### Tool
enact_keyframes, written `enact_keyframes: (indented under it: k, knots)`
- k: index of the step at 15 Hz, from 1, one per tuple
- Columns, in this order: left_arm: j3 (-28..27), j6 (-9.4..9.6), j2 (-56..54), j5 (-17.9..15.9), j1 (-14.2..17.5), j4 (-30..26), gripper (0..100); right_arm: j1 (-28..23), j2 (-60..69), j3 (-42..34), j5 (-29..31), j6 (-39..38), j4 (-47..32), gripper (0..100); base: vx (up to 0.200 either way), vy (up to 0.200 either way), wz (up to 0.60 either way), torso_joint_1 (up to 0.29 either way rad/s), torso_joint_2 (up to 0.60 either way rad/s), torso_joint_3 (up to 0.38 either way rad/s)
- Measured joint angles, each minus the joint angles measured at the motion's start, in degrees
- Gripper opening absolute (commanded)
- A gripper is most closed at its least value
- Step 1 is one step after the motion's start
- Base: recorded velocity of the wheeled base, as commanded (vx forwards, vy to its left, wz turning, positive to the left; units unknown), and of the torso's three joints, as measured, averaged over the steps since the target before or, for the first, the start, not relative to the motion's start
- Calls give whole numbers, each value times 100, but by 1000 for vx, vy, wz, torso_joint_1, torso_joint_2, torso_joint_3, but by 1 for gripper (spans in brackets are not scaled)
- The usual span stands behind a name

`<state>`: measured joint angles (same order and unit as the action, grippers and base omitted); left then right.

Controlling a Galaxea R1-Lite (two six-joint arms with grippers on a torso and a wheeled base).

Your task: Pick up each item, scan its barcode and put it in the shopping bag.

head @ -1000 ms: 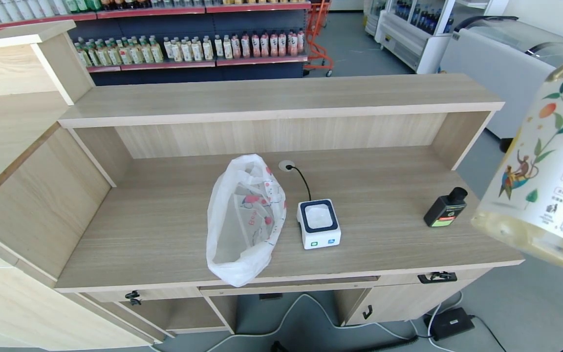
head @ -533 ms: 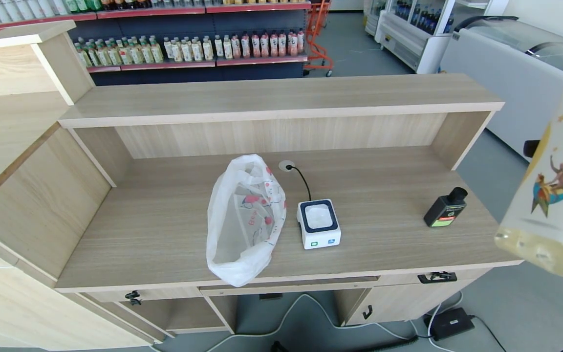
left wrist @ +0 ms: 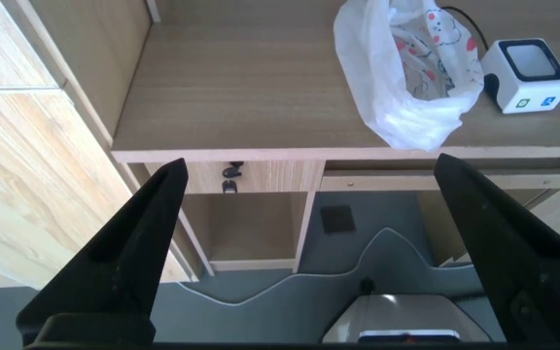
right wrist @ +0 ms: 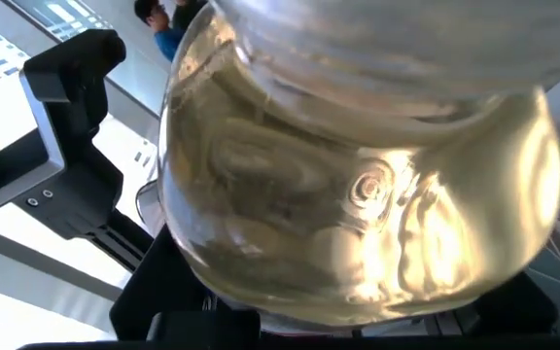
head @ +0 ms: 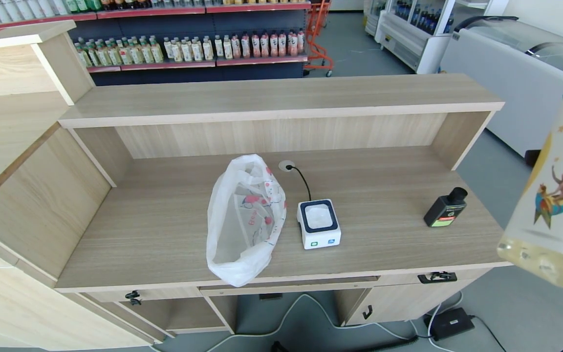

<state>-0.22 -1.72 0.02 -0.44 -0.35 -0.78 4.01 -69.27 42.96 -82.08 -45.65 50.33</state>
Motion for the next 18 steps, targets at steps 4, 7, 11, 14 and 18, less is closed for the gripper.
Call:
enact_keyframes:
  k: [4,7,11,14,18]
  knots:
    - [0,-2,0,0,0,0,100,43,61,-112,29,35,13,0,0,0,0,0,0,0]
    - [-2,-2,0,0,0,0,100,-137,-46,-379,646,718,334,0,0,0,0,0,0,0]
    - [-5,-5,0,0,0,-1,100,-897,-573,-663,1946,2637,499,0,0,0,0,0,0,0]
    - [-5,-2,0,0,0,-1,100,-1468,-1064,-718,2866,4669,98,0,0,0,0,0,0,0]
    - [-5,-2,0,0,2,0,100,-1899,-1593,-501,4053,5372,-13,0,0,0,0,0,0,0]
